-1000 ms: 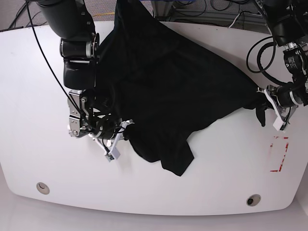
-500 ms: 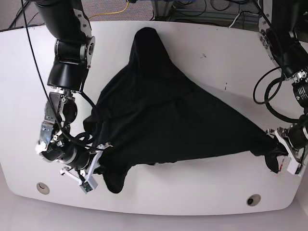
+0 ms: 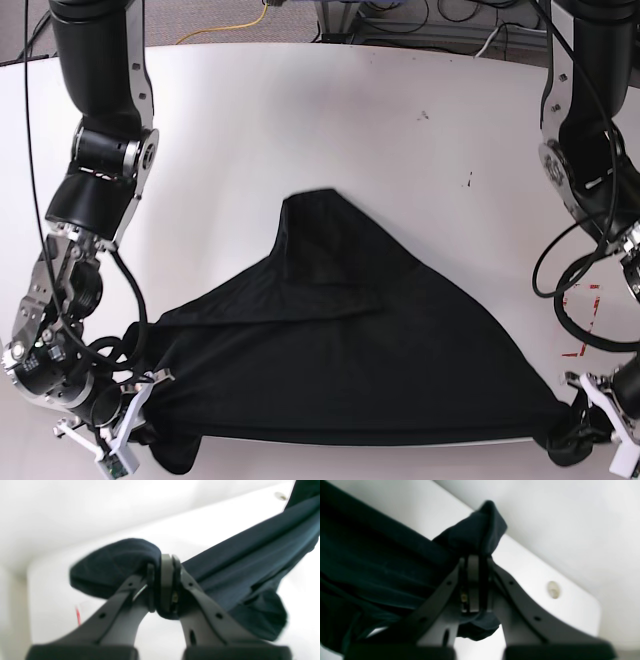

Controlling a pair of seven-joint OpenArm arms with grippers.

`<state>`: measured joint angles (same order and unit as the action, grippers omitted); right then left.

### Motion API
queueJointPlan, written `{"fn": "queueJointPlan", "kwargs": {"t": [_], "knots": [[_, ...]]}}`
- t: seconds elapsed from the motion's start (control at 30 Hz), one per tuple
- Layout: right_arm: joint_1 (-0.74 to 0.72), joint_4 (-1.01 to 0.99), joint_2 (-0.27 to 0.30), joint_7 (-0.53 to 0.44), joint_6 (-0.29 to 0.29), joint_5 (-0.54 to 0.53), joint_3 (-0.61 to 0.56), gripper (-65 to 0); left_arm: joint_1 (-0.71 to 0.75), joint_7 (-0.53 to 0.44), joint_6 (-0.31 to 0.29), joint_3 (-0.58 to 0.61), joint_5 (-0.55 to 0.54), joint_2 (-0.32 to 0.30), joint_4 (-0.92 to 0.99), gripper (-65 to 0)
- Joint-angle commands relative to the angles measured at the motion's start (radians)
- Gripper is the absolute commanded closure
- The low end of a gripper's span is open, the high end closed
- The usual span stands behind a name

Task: Layout the t-shirt on the table in an organized manner, then fold the t-shirt properly
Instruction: 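Lift the shirt with both grippers and swing it toward the robot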

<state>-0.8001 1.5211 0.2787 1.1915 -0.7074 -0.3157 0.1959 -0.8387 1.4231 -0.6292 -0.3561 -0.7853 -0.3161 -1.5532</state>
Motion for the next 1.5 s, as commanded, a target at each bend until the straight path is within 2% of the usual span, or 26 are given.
{"fn": "queueJointPlan", "kwargs": {"t": [0.0,0.1,0.2,0.33,0.5,0.67,0.83,1.0,1.17,1.27,1.4,1.47], "knots": [[-0.120,-0.023,0.026,-0.011,0.009,0.020,0.004,0.0,-0.113,-0.027,-0.005,0.018,0.014,-0.018,-0.011,0.0],[-0.189,-0.080,0.029,-0.011,0.009,0.022,0.003,0.0,-0.198,-0.027,-0.008,0.035,0.068,0.018,-0.011,0.0],[-0.278,-0.133,0.060,-0.011,0.009,0.020,0.003,0.0,-0.293,-0.027,-0.010,0.035,0.129,0.065,-0.011,0.0],[-0.367,-0.173,0.067,-0.011,0.009,0.020,-0.019,0.0,-0.394,-0.027,-0.010,0.035,0.169,0.087,0.017,0.0],[-0.465,-0.219,0.087,-0.011,0.009,0.020,-0.051,0.0,-0.470,-0.027,-0.010,0.035,0.175,0.087,0.132,0.0],[-0.480,-0.227,0.106,-0.011,0.009,0.020,-0.052,0.0,-0.470,-0.027,-0.010,0.033,0.177,0.082,0.156,0.0],[-0.480,-0.227,0.130,-0.011,0.009,0.020,-0.052,0.0,-0.470,-0.027,-0.010,0.032,0.172,0.051,0.156,0.0],[-0.470,-0.227,0.139,-0.006,0.009,0.020,-0.052,0.0,-0.470,-0.027,-0.010,0.030,0.172,0.030,0.159,0.0],[-0.404,-0.162,0.155,0.066,0.009,-0.013,-0.048,0.0,-0.429,-0.027,-0.010,0.030,0.155,0.021,0.155,0.0],[-0.316,-0.075,0.167,0.107,0.009,-0.063,-0.046,0.0,-0.377,-0.027,-0.010,0.029,0.122,-0.010,0.155,0.0],[-0.164,0.060,0.173,0.121,0.009,-0.096,-0.043,0.0,-0.282,-0.027,-0.010,0.029,0.077,-0.018,0.152,0.0],[-0.064,0.134,0.172,0.123,0.009,-0.099,-0.005,0.0,-0.215,-0.027,-0.010,0.027,0.063,-0.019,0.121,0.0]]}}
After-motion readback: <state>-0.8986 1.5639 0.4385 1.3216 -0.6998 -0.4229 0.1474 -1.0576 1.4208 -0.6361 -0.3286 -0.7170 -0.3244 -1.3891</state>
